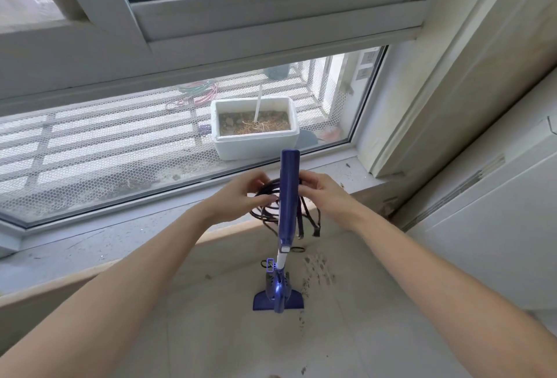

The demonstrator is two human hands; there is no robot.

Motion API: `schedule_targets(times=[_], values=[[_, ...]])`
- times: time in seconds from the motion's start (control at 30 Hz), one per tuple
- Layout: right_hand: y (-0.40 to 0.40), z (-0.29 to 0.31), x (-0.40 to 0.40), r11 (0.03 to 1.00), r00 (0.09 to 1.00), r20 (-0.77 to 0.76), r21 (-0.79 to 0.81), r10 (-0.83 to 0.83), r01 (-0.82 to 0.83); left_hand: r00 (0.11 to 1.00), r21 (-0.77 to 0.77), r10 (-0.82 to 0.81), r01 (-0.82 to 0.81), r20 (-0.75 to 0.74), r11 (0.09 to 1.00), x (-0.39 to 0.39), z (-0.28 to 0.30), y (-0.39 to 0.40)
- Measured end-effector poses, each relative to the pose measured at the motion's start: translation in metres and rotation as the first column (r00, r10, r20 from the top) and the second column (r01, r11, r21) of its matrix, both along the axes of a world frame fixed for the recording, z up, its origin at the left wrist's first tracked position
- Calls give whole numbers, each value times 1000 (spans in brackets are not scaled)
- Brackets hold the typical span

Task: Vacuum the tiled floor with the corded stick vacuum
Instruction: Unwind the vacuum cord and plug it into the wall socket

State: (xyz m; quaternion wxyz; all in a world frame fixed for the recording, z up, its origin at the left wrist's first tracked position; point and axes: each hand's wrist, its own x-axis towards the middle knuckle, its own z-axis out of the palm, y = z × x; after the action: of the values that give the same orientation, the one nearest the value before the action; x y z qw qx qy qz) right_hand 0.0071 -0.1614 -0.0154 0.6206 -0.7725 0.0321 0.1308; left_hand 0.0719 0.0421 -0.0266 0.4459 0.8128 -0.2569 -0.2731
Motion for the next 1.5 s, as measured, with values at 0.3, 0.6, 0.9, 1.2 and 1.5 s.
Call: schedule_targets(times=[0.3,0.6,0.9,1.2,1.5], values=[[88,19,-17,943,948,54,-97,-313,317,888,2,354,-370,-291,929,-30,-7,36],[127,37,-11,886,904,-47,-182,425,-426,738,42,667,-666,-104,744,-63,10,115],[206,35,-22,819,943,58,-515,327,-253,652,100,738,-734,-173,672,-110,-6,202],[313,-9,-139,873,747,662,-396,58,283,415,-47,717,-880,-560,473,-168,-32,333],[455,-92,-174,943,930,-295,-180,221,-281,456,-69,688,-857,-564,511,-229,-49,460]])
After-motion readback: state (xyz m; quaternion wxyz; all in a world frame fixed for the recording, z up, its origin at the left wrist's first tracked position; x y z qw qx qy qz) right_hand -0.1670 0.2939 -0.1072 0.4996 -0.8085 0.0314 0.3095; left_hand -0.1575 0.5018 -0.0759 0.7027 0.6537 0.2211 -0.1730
